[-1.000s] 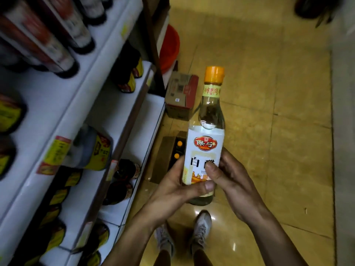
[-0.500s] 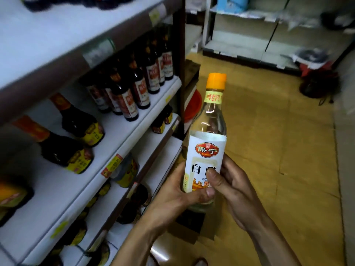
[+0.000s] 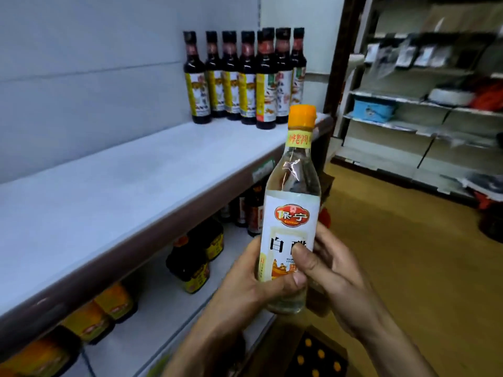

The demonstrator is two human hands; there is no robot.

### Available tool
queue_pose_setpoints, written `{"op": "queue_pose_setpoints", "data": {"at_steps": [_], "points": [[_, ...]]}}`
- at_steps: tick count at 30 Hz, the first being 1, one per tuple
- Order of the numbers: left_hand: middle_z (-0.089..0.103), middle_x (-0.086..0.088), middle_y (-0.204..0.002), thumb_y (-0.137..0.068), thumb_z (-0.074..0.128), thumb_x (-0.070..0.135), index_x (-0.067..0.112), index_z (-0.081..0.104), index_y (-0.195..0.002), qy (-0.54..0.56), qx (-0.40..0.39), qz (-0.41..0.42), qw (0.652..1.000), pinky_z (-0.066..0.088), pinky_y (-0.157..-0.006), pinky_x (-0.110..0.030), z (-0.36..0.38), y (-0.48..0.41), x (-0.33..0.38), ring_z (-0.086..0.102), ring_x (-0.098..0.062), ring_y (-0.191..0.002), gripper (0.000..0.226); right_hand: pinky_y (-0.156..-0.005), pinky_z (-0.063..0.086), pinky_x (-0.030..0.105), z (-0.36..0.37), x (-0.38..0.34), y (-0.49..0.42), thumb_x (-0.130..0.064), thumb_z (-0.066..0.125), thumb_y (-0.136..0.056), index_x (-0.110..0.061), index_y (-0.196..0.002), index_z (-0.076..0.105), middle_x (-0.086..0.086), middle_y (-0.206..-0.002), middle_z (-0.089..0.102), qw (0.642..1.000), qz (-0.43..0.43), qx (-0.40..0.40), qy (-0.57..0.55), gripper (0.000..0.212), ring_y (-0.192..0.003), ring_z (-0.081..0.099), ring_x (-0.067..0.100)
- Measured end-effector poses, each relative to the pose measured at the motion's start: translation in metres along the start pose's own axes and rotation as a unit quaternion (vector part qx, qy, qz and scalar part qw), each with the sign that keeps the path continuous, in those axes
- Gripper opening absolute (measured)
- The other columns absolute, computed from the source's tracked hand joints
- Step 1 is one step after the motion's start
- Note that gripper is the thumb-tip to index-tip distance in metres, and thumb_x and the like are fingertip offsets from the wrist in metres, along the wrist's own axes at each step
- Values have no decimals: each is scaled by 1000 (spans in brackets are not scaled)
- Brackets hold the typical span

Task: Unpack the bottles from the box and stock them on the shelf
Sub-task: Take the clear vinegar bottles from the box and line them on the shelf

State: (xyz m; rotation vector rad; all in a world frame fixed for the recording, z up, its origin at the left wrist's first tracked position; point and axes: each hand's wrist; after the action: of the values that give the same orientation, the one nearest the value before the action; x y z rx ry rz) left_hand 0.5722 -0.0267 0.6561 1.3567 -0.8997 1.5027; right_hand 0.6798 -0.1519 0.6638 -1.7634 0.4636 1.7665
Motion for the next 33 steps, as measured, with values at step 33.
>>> {"op": "queue_pose_setpoints", "data": {"at_steps": [33], "points": [[75,0,-117,-83,81,24,28,61,-127,-96,287,113,946,54,-102,-43,-234,94,124,72,-19,-111,48,-75,58,16,266,-81,-151,-35,67,-81,-23,-117,63,-15,-105,77,951,-138,-273,42,38,-100,74,4]]}}
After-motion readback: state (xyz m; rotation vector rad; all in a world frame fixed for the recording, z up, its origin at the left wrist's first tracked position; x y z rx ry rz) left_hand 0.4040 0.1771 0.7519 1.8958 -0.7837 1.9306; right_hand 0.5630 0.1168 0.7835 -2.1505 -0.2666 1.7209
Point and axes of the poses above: each hand's wrist, its own y-axis away from the middle knuckle, its own z-axis out of the palm, x = y × z
